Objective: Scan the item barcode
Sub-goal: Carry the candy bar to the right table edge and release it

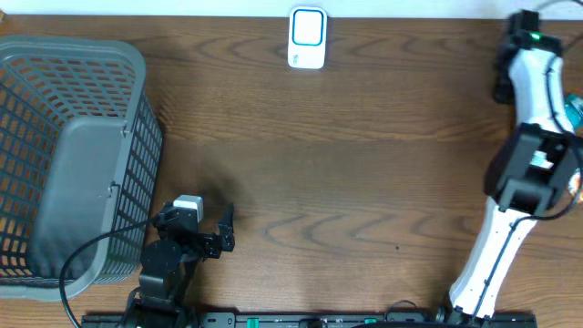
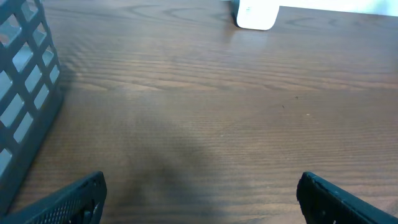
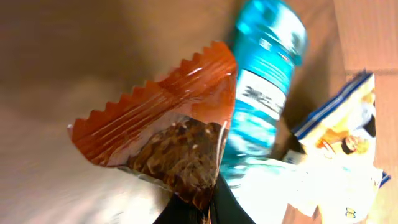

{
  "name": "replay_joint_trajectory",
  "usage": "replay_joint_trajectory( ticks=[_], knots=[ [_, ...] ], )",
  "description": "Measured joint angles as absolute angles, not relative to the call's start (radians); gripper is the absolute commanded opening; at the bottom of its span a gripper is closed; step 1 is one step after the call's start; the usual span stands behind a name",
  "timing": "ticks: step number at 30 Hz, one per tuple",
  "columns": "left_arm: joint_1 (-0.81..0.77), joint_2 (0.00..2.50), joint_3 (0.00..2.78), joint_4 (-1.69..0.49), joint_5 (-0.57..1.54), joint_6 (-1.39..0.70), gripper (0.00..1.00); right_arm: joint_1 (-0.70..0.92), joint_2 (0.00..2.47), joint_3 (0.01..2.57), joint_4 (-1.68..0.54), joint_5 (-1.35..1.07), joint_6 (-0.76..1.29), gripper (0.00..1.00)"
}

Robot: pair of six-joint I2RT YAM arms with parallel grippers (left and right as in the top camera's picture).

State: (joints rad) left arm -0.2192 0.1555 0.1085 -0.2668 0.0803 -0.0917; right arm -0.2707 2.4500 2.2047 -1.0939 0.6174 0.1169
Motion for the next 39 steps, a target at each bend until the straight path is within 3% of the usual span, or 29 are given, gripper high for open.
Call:
replay_joint_trajectory(
  ticks=[2, 5, 6, 16, 25, 39],
  knots=[
    [-0.219, 0.155, 0.109, -0.267, 0.08, -0.092, 0.98, -0.311, 2.45, 2.197, -1.092, 0.612, 0.123, 0.57],
    [-0.219, 0.155, 0.109, -0.267, 0.08, -0.092, 0.98, -0.34, 2.45, 2.197, -1.089, 0.593, 0.128, 0.96],
    [-0.219, 0.155, 0.109, -0.267, 0.08, -0.092, 0.98, -0.343, 2.45, 2.197, -1.09, 0.581, 0.127, 0.99],
    [-0.219, 0.155, 0.109, -0.267, 0.08, -0.092, 0.98, -0.305, 2.337, 2.197, -1.093, 0.424, 0.159, 0.99],
    [-0.219, 0.155, 0.109, -0.267, 0.08, -0.092, 0.98, -0.215, 1.922, 2.2, -1.096, 0.166, 0.173, 0.99],
    [-0.219, 0.155, 0.109, -0.267, 0.08, -0.092, 0.98, -0.088, 1.366, 2.208, -1.222, 0.082, 0.175, 0.99]
  ],
)
